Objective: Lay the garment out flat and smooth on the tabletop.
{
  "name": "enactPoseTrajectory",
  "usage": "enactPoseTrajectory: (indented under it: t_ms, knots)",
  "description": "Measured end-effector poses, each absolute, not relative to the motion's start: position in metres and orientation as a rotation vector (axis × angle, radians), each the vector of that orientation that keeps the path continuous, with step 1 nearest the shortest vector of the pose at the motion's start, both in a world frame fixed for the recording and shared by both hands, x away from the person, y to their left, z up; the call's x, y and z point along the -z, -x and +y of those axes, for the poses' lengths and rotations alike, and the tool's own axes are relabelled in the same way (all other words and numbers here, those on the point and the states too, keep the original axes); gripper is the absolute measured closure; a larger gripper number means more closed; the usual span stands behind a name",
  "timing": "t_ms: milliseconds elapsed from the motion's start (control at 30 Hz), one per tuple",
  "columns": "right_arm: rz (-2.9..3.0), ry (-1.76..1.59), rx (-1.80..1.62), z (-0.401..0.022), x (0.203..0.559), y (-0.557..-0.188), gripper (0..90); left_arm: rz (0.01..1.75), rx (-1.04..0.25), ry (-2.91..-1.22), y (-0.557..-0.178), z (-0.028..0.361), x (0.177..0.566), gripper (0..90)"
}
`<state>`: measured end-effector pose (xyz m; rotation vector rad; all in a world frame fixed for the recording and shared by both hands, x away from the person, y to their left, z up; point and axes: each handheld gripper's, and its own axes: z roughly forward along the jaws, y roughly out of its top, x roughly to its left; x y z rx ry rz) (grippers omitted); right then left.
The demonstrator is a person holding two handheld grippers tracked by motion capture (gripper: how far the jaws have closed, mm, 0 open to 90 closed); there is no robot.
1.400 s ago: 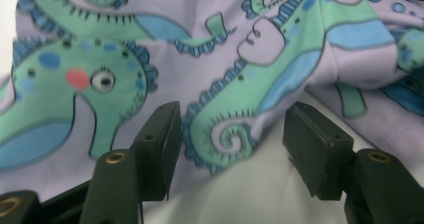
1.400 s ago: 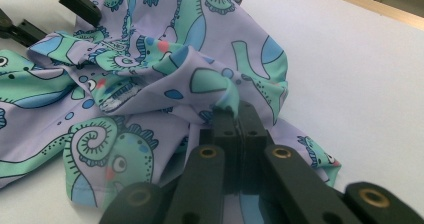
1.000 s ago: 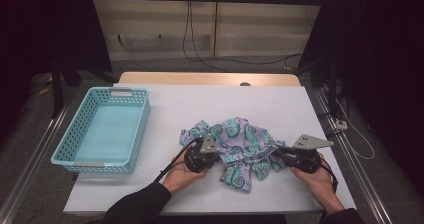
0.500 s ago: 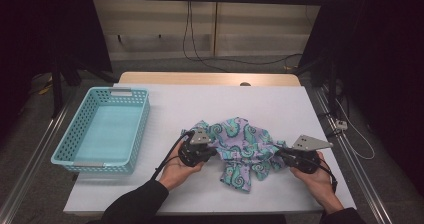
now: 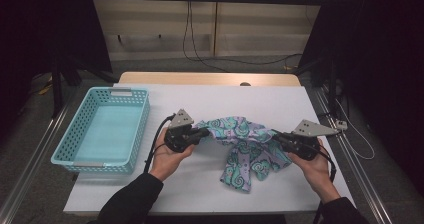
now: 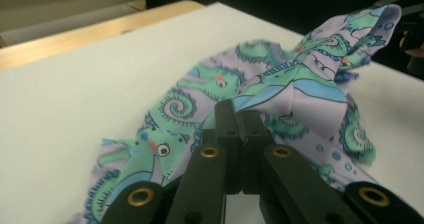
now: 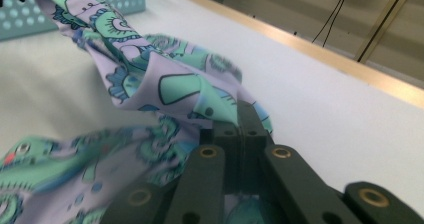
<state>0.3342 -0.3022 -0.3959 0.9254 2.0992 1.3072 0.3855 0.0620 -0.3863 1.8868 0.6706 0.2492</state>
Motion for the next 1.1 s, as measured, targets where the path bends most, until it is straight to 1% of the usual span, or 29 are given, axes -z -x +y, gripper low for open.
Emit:
enactPoseTrajectory:
  t_ms: [233, 300, 500, 633, 767, 867, 1100]
  knots:
    - [2.022, -0.904, -1.387, -0.299, 0.367, -0.352, 90.0, 0.68, -0.281, -1.818, -0.392, 0.07, 0.36, 90.0]
    - [2.004, -0.894, -1.405, -0.299, 0.359, -0.356, 90.0, 0.688, -0.267, -1.795, -0.394, 0.073, 0.353, 90.0]
    - [1.975, -0.881, -1.452, -0.294, 0.344, -0.372, 90.0, 0.695, -0.295, -1.771, -0.399, 0.076, 0.338, 90.0]
    - [1.978, -0.923, -1.455, -0.292, 0.354, -0.389, 90.0, 0.743, -0.283, -1.818, -0.417, 0.074, 0.354, 90.0]
    - [2.015, -0.963, -1.432, -0.29, 0.369, -0.403, 90.0, 0.797, -0.248, -1.833, -0.433, 0.07, 0.372, 90.0]
    - [2.015, -0.992, -1.435, -0.29, 0.375, -0.412, 90.0, 0.838, -0.247, -1.835, -0.447, 0.067, 0.383, 90.0]
    - [2.049, -1.044, -1.392, -0.289, 0.39, -0.44, 90.0, 0.925, -0.241, -1.832, -0.48, 0.063, 0.396, 90.0]
